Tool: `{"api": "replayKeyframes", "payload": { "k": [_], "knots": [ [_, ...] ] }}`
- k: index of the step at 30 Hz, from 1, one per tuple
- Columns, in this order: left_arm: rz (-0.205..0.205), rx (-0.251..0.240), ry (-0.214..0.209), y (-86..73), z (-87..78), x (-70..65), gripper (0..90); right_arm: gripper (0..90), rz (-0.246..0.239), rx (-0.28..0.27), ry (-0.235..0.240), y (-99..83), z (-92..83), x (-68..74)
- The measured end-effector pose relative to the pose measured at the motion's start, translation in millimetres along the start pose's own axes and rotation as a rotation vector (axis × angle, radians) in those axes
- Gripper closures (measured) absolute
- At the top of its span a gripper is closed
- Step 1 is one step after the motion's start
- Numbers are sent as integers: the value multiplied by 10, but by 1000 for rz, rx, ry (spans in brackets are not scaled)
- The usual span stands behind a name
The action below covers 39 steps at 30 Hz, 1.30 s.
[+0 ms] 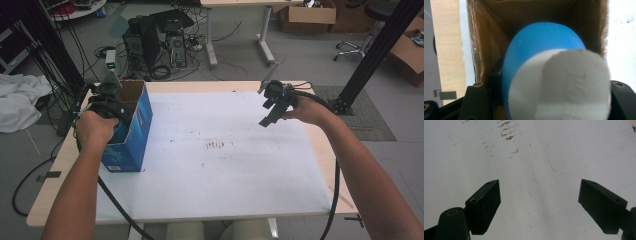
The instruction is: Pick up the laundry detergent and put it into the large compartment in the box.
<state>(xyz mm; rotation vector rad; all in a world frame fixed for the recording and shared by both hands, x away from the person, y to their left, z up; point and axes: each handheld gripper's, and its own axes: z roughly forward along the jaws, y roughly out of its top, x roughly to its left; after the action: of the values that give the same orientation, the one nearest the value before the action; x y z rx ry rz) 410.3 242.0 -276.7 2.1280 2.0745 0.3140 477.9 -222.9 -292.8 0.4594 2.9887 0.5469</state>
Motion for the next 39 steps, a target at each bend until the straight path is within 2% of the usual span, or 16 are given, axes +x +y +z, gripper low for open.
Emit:
{"api": "replayKeyframes", "payload": {
  "k": [5,7,21,27,39],
  "knots": [
    [-8,20,-7,-39,110,42,378,179,4,2,-1,-13,1,-12],
    [-11,6,-11,-51,132,52,377,179,6,4,0,-12,2,-9],
    [-4,7,-31,-50,127,66,372,179,4,6,2,-4,6,-2],
    [-28,-9,-43,-66,98,104,349,179,4,5,2,-1,7,1],
    [-35,-25,-59,-75,47,107,319,179,-1,2,-1,2,-5,15]
  ]
}}
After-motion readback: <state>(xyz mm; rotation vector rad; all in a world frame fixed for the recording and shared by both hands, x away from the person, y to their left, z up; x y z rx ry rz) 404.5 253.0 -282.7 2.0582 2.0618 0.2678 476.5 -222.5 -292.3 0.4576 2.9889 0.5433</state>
